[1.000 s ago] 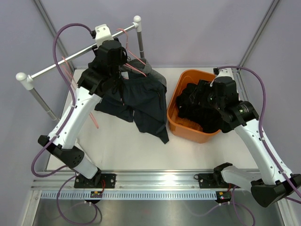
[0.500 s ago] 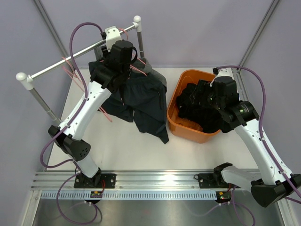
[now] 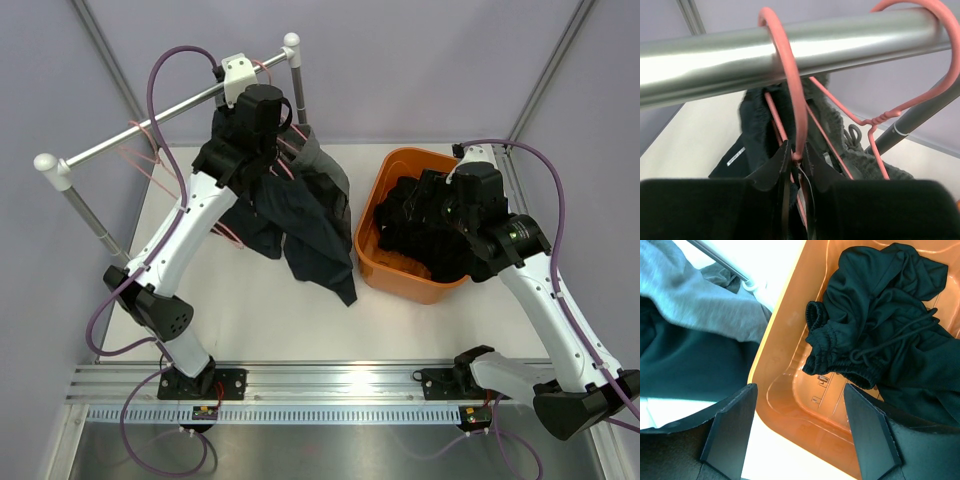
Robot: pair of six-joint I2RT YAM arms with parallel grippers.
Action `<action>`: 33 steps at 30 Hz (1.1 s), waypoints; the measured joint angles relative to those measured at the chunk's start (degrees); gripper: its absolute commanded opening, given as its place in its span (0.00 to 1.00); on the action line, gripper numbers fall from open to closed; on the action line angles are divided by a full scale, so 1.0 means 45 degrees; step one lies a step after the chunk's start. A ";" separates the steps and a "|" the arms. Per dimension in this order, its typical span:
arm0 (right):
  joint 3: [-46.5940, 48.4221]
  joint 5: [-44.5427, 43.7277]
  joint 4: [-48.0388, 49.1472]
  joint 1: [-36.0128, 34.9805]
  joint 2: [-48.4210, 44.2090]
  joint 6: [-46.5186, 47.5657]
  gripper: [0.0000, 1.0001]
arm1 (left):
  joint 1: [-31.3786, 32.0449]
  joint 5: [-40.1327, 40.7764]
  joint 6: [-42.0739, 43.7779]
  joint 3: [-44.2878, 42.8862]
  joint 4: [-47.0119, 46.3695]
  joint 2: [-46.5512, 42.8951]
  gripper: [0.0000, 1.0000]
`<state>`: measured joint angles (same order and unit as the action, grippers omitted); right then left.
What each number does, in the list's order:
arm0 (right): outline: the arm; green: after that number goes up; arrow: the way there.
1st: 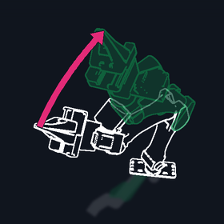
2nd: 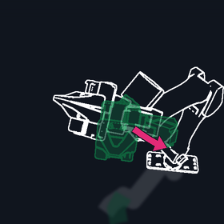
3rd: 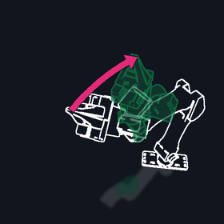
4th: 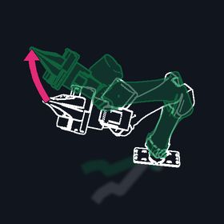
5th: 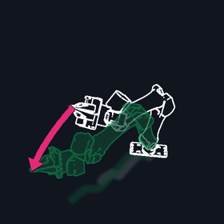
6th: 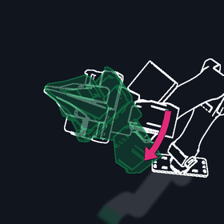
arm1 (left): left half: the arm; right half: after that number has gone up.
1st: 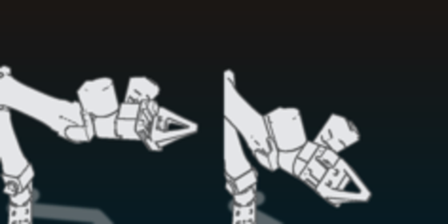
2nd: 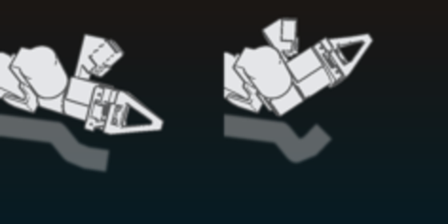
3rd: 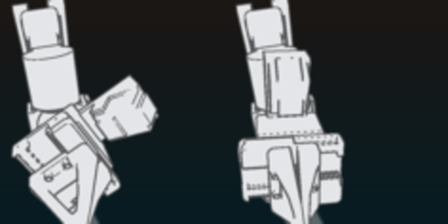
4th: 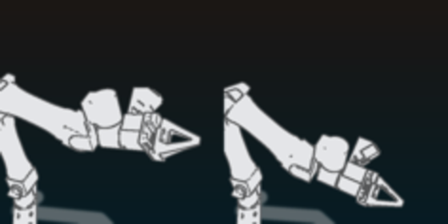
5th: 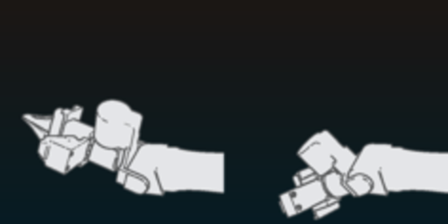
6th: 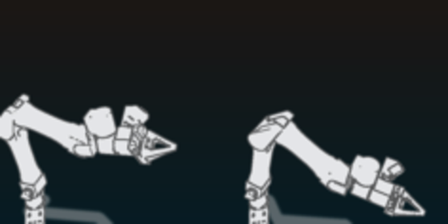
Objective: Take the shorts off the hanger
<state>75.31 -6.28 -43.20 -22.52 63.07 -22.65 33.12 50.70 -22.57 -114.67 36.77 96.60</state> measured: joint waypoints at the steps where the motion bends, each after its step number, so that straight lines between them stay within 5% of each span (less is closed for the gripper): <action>1: 0.0000 0.0015 0.0000 0.0000 0.0000 0.0005 0.79 | 0.0000 0.0024 0.0019 0.0000 -0.0010 0.0000 0.10; 9: 0.0000 0.0087 0.0000 0.0000 0.0000 0.0000 0.79 | -0.0015 0.0029 0.0238 0.0350 0.0034 -0.0355 0.00; 33: 0.0000 0.0078 0.0005 0.0000 0.0000 0.0000 0.79 | -0.0432 -0.0529 0.0801 0.0894 0.0680 -0.1486 0.00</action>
<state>75.31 -5.93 -43.18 -22.52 63.07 -22.65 31.18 48.31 -18.96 -110.65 39.83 89.91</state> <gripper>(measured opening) 0.789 0.090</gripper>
